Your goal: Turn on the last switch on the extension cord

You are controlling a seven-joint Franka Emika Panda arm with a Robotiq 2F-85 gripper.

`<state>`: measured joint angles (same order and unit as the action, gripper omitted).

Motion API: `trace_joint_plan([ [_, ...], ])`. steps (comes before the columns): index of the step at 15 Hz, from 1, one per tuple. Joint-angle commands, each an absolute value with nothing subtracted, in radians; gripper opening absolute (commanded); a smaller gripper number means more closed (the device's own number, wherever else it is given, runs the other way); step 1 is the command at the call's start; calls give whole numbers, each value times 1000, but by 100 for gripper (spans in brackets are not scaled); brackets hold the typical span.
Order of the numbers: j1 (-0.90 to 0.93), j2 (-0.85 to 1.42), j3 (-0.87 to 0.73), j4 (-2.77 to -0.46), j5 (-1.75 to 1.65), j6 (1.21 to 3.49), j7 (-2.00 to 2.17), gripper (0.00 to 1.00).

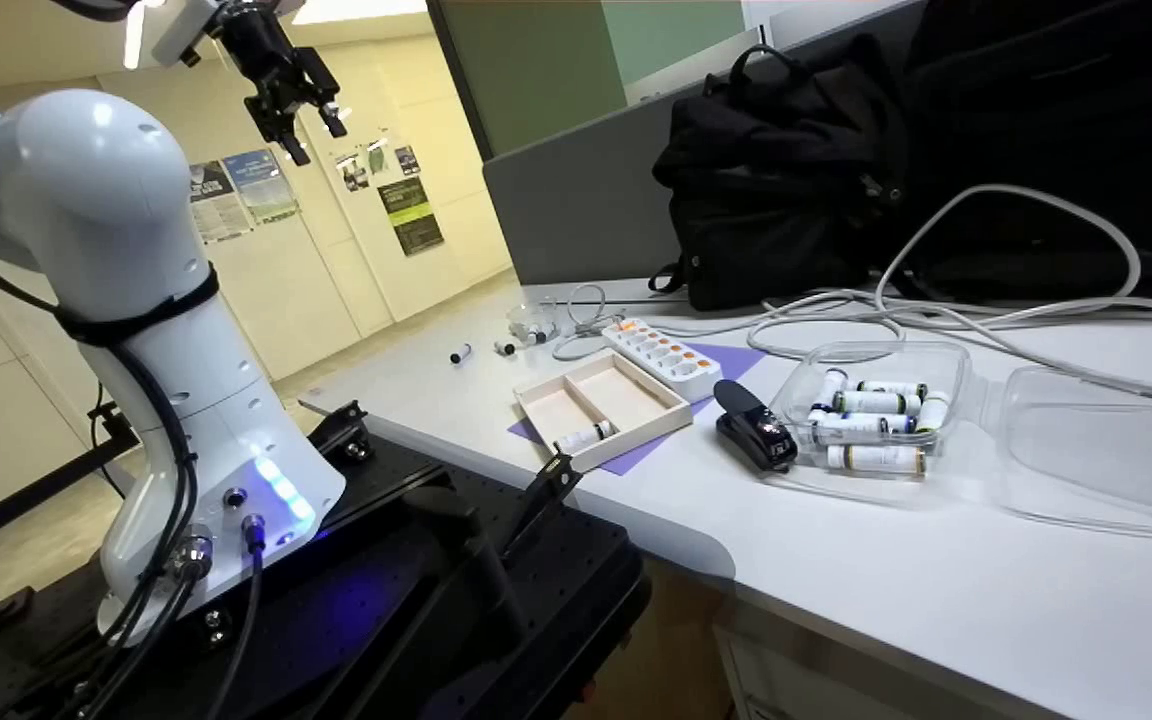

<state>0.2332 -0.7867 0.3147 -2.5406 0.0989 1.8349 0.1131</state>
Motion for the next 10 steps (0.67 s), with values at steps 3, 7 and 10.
trace_joint_plan([
  [3,196,-712,284,-2534,48,1971,96,100],
  [7,114,-544,180,-2533,6,2344,32,100],
  [10,40,-365,112,-2493,-1,2523,40,100],
])
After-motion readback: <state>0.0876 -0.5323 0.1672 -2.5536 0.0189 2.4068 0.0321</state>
